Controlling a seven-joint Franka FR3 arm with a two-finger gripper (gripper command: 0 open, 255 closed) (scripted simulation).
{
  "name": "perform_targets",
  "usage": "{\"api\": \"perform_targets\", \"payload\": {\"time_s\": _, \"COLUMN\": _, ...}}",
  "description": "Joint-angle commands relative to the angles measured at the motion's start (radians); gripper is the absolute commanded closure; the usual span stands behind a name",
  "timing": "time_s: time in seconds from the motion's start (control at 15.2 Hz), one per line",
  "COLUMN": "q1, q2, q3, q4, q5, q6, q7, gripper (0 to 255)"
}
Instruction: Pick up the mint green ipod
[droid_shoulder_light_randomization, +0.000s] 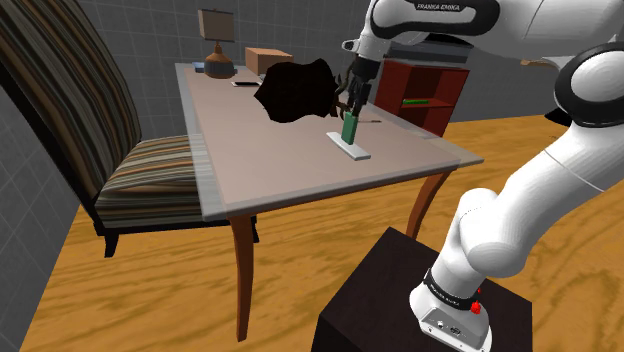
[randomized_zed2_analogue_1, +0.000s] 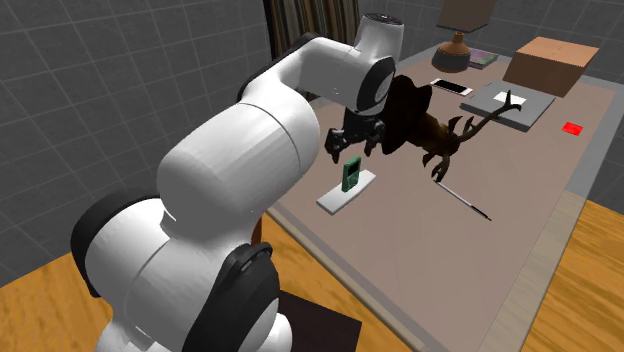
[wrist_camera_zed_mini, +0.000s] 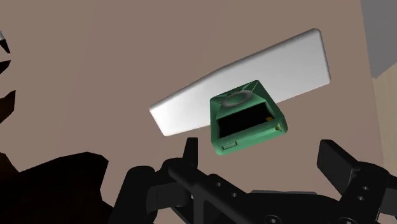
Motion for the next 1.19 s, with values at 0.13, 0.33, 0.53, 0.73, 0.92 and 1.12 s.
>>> {"api": "perform_targets", "payload": {"time_s": 0.13, "q1": 0.004, "q2": 0.007, "q3": -0.012, "q4": -0.042, "q5": 0.004, "q6": 0.05, "q7": -0.035, "gripper": 0}}
{"api": "perform_targets", "payload": {"time_s": 0.33, "q1": 0.002, "q2": 0.003, "q3": -0.014, "q4": -0.087, "q5": 0.001, "q6": 0.09, "q7": -0.037, "gripper": 0}}
{"api": "perform_targets", "payload": {"time_s": 0.53, "q1": 0.001, "q2": 0.001, "q3": -0.013, "q4": -0.097, "q5": 0.001, "q6": 0.099, "q7": -0.036, "gripper": 255}}
{"api": "perform_targets", "payload": {"time_s": 0.73, "q1": 0.002, "q2": 0.003, "q3": -0.013, "q4": -0.095, "q5": 0.001, "q6": 0.099, "q7": -0.036, "gripper": 255}}
{"api": "perform_targets", "payload": {"time_s": 0.92, "q1": 0.002, "q2": 0.003, "q3": -0.013, "q4": -0.095, "q5": 0.001, "q6": 0.098, "q7": -0.036, "gripper": 255}}
{"api": "perform_targets", "payload": {"time_s": 1.12, "q1": 0.001, "q2": 0.002, "q3": -0.014, "q4": -0.095, "q5": 0.001, "q6": 0.097, "q7": -0.037, "gripper": 255}}
